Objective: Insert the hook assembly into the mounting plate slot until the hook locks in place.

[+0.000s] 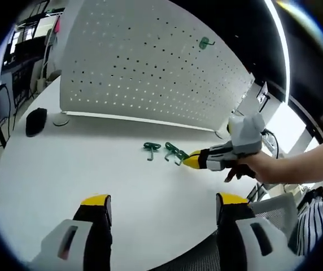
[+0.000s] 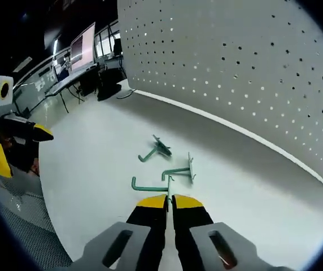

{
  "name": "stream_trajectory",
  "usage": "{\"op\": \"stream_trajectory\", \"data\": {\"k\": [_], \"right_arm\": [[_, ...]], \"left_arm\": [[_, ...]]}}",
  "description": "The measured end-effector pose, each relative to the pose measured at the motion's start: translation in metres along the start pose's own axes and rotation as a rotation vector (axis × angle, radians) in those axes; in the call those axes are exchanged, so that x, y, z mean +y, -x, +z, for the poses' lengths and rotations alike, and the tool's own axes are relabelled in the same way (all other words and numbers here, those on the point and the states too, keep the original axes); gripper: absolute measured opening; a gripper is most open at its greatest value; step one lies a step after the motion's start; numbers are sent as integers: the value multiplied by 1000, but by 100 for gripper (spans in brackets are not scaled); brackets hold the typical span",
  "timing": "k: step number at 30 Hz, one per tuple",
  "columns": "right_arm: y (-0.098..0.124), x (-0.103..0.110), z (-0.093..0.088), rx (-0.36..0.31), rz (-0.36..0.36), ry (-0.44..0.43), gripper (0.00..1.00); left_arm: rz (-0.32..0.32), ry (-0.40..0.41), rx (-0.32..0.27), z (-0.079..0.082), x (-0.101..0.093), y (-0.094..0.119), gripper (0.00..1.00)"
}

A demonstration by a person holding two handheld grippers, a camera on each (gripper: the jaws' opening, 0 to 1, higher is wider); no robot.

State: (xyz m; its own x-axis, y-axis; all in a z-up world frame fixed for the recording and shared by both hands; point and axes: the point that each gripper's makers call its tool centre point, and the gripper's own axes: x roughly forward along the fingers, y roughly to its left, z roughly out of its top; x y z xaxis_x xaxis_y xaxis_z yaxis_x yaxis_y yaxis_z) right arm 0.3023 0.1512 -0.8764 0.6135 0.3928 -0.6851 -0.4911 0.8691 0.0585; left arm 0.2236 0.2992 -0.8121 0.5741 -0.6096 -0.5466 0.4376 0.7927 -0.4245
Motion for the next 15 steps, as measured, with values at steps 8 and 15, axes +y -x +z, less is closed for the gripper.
{"op": "stream_trajectory", "data": {"k": [8,15], "right_arm": [[28,3,35,-137,-23,-85,0],[51,22,53,-258,8,-87,0]], "left_arm": [[-55,-1,-25,24,-19,-8,76],[-104,-85,-28,43,-41,-12,75]]}}
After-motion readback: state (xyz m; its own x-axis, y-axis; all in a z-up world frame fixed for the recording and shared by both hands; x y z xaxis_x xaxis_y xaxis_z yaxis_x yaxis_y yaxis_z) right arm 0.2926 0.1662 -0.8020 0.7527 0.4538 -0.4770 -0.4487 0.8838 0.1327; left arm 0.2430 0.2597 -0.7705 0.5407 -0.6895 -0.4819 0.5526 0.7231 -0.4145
